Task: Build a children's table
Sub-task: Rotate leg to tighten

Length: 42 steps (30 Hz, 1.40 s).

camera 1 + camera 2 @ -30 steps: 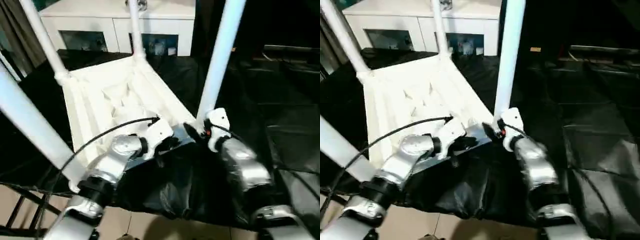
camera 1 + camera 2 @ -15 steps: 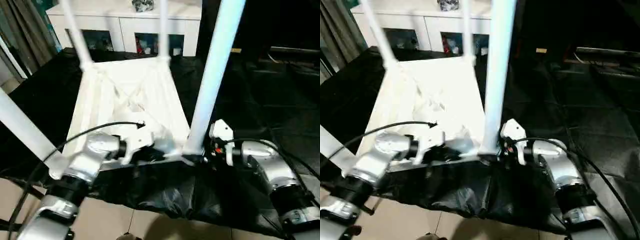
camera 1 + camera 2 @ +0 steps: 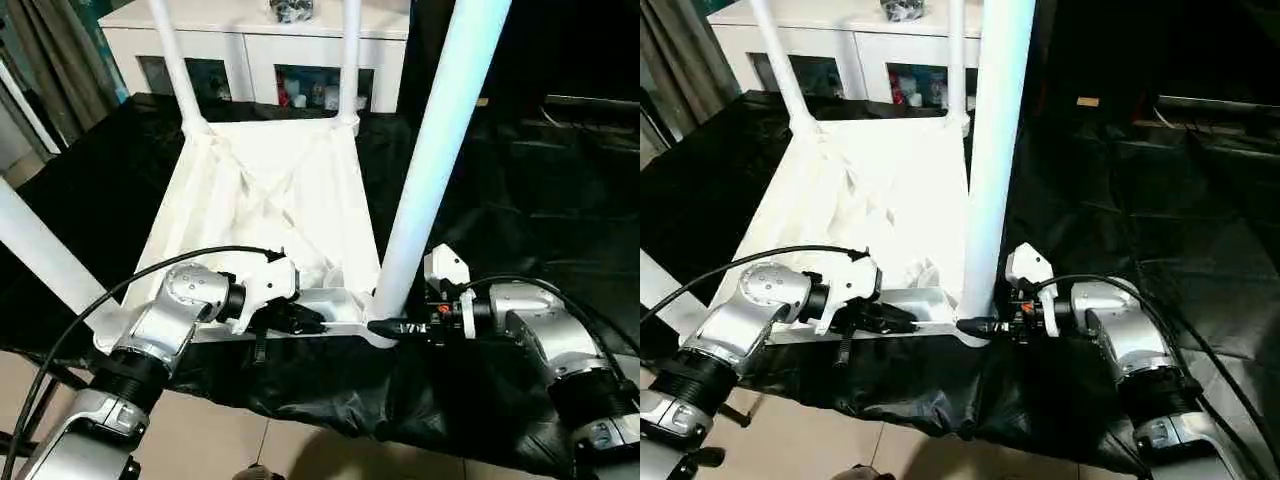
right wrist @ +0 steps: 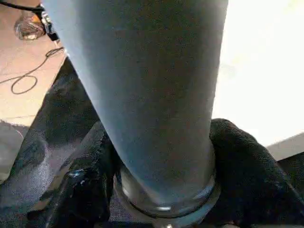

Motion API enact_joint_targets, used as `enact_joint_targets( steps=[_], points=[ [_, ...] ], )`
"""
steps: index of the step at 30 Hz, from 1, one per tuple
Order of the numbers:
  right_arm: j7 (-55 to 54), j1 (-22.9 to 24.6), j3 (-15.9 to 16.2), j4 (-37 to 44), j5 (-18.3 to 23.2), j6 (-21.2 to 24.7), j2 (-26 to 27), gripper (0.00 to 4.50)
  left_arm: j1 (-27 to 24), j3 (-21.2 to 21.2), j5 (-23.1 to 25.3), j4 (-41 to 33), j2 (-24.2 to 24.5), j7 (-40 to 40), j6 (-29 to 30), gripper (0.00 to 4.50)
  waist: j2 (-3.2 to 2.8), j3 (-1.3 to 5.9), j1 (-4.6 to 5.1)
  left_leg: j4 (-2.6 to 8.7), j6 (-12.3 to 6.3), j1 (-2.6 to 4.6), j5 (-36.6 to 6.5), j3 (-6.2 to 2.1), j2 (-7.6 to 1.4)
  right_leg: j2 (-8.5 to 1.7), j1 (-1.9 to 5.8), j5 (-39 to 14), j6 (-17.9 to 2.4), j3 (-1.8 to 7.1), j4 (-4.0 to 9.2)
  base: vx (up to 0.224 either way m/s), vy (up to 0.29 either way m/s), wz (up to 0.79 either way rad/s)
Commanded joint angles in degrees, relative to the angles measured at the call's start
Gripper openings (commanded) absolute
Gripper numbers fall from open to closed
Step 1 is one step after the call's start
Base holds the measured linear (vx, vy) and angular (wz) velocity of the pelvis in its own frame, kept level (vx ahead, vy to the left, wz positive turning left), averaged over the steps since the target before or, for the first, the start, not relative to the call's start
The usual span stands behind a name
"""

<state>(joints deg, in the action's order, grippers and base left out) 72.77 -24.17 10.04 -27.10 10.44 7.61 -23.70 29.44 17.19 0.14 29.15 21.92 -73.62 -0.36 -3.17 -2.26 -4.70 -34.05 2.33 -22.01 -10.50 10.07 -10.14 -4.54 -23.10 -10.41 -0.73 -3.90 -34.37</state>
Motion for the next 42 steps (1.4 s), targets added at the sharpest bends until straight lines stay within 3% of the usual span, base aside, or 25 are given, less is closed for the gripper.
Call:
enact_joint_targets(
  steps=[1,3,4,5,6,8,10,15,18,20,22,26,30,34,37,39,42],
  points=[
    [-1.22,0.83,0.83,1.29,0.31,0.25,1.35,2.63,0.89,-0.04,0.53,0.75,-0.96,2.92,0.07,0.00,0.87,3.64,0.10,3.58,-5.62,0.92,-8.78,-0.62,-3.23,-3.91,2.91,-8.27,-14.36,2.42,3.46,0.000,0.000,0.00],
    [-8.41,0.83,-1.00,-0.21,-0.84,-0.72,3.97,2.63,1.23,-0.57,1.26,1.47,-2.85,7.08,0.56,0.00,0.91,3.39,0.09,3.73,-4.97,0.89,-9.95,-0.60,-3.19,-3.94,2.80,-10.51,-13.94,2.49,3.76,0.000,0.000,0.00],
    [-13.99,0.75,-2.09,-1.35,-2.01,-1.15,5.78,2.63,1.39,-0.73,1.77,1.77,-4.34,9.86,0.87,0.00,0.86,3.15,0.33,4.01,-3.37,1.08,-12.57,-0.70,-3.08,-4.02,2.61,-15.09,-12.89,2.51,4.25,0.000,0.000,0.00],
    [-21.64,0.57,-2.89,-3.14,-4.38,-2.79,7.94,2.63,1.28,-0.47,2.25,1.57,-6.49,12.62,1.43,0.00,0.85,3.12,0.49,4.15,-2.53,1.15,-13.13,-0.79,-3.16,-4.11,2.55,-16.33,-12.35,2.59,4.37,0.000,0.000,0.00],
    [-22.93,0.55,-2.98,-3.45,-4.80,-3.10,8.32,2.63,1.25,-0.35,2.41,1.52,-6.91,13.14,1.49,0.00,0.95,2.93,0.91,4.38,-1.18,1.27,-14.99,-0.93,-2.93,-4.12,2.47,-19.74,-11.33,2.49,4.73,0.000,0.000,0.00],
    [-29.22,0.39,-3.65,-4.73,-6.18,-3.47,10.55,2.62,1.26,0.18,3.11,1.45,-9.34,15.96,2.03,0.00,0.89,2.84,1.61,4.63,-0.37,1.14,-16.86,-1.17,-2.74,-4.03,2.70,-22.77,-9.66,2.41,5.08,0.000,0.000,0.00],
    [-35.93,0.20,-4.93,-5.31,-6.60,-3.21,13.51,2.62,1.59,0.60,3.68,1.69,-12.28,19.24,2.76,0.00,0.83,2.79,2.16,4.64,-0.20,1.54,-18.51,-1.16,-2.79,-4.03,2.33,-23.60,-9.38,2.57,5.39,0.000,0.000,0.00],
    [-48.91,-0.22,-7.07,-6.08,-7.81,-3.26,20.09,2.62,2.91,2.16,5.63,3.19,-17.58,24.69,3.02,0.00,0.77,3.06,2.76,4.63,-0.82,1.13,-16.36,-1.13,-2.66,-3.88,2.52,-19.13,-9.95,2.69,5.13,0.000,0.000,0.00],
    [-54.21,-0.78,-6.62,-6.98,-9.22,-4.20,23.12,2.62,3.40,2.98,6.84,3.60,-19.69,26.37,2.95,0.00,0.61,3.17,2.85,4.54,-1.30,1.09,-15.26,-1.03,-2.53,-3.86,2.63,-16.99,-10.34,2.68,5.04,0.000,0.000,0.00],
    [-54.52,-0.88,-6.01,-7.00,-9.52,-5.09,23.62,2.62,3.47,3.34,7.19,3.56,-19.95,26.55,2.78,0.00,0.46,3.15,2.77,4.50,-1.56,1.15,-15.58,-1.00,-2.52,-3.93,2.63,-17.10,-10.34,2.68,5.10,0.000,0.000,0.00],
    [-53.05,-0.81,-7.31,-6.31,-7.77,-5.22,23.46,3.17,2.99,3.32,7.01,2.85,-19.08,25.90,2.79,0.00,0.50,3.10,2.79,4.58,-2.01,1.03,-15.66,-1.03,-2.57,-3.90,2.74,-17.09,-10.29,2.69,5.10,0.000,0.000,0.00],
    [-50.06,-0.67,-7.11,-5.95,-8.26,-5.92,20.62,3.40,2.01,2.60,6.44,1.89,-16.93,23.64,2.15,0.00,0.50,3.07,2.74,4.61,-2.15,1.11,-16.41,-1.02,-2.65,-3.88,2.71,-17.55,-10.35,2.70,5.16,0.000,0.000,0.00],
    [-45.52,-1.44,-7.37,-7.11,-7.80,-6.44,16.41,3.50,0.71,2.05,5.14,0.18,-13.84,19.01,1.12,0.00,0.61,3.52,2.46,4.32,-3.26,0.94,-12.67,-0.95,-2.77,-3.92,3.04,-11.12,-12.05,2.69,4.40,0.000,0.000,0.00],
    [-31.61,-1.08,-5.08,-4.47,-6.16,-8.46,11.07,3.50,0.30,1.32,3.60,-0.98,-10.33,14.53,0.19,0.00,0.57,3.71,2.33,3.66,-6.63,0.49,-8.44,-0.72,-2.70,-3.81,3.30,-3.45,-14.33,2.45,3.60,0.000,0.000,0.00],
    [-24.74,-0.36,-3.46,-2.65,-5.11,-8.54,8.88,3.50,0.37,1.31,3.56,-0.71,-9.00,13.07,-0.62,0.00,0.68,3.60,1.92,3.64,-7.40,0.61,-8.79,-0.69,-2.97,-3.79,3.28,-4.86,-14.38,2.34,3.62,0.000,0.000,0.00],
    [-16.65,0.42,-1.44,-0.53,-3.17,-7.30,6.22,3.50,0.23,1.26,3.01,-0.75,-6.99,10.48,-1.17,0.00,0.69,3.50,1.62,3.67,-7.10,0.67,-9.46,-0.66,-3.06,-3.80,3.17,-6.70,-14.20,2.37,3.76,0.000,0.000,0.00],
    [-12.82,0.63,-0.65,0.41,-1.97,-6.55,5.05,3.50,0.15,1.11,2.60,-0.76,-5.88,9.20,-1.47,0.00,0.60,3.50,1.11,3.75,-6.68,0.84,-10.05,-0.66,-3.23,-3.75,3.01,-7.71,-14.18,2.37,3.69,0.000,0.000,0.00]
  ],
)
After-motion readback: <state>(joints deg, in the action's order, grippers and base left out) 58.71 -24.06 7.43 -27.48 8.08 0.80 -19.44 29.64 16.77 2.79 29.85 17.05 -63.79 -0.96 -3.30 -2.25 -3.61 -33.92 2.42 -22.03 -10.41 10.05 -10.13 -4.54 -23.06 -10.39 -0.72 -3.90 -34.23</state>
